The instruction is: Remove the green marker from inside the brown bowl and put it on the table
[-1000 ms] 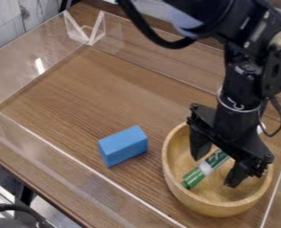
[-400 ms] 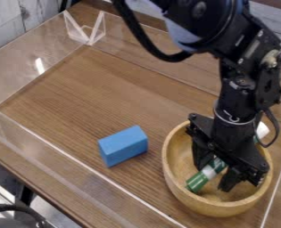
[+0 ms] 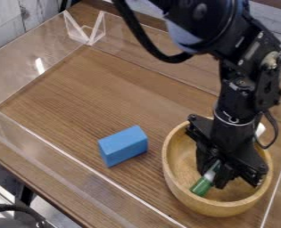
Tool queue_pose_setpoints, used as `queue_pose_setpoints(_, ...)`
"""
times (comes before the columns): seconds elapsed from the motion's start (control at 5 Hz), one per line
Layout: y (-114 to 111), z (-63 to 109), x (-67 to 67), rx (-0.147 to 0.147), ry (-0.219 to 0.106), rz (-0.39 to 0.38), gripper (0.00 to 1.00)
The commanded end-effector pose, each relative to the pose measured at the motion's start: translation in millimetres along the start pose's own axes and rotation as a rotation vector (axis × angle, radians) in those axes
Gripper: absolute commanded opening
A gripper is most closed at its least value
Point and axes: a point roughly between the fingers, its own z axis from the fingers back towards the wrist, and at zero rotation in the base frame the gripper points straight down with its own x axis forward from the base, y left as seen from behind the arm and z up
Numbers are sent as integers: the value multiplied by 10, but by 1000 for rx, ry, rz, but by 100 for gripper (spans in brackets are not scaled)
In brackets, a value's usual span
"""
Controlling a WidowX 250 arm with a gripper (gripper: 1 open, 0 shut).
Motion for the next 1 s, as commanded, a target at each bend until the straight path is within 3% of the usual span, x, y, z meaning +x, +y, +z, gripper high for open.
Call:
queue_pose_setpoints(0.0,21,185,96,-2,-54,3,0)
queue_pose_setpoints(0.8,65,396,80,12,-43,-10,0)
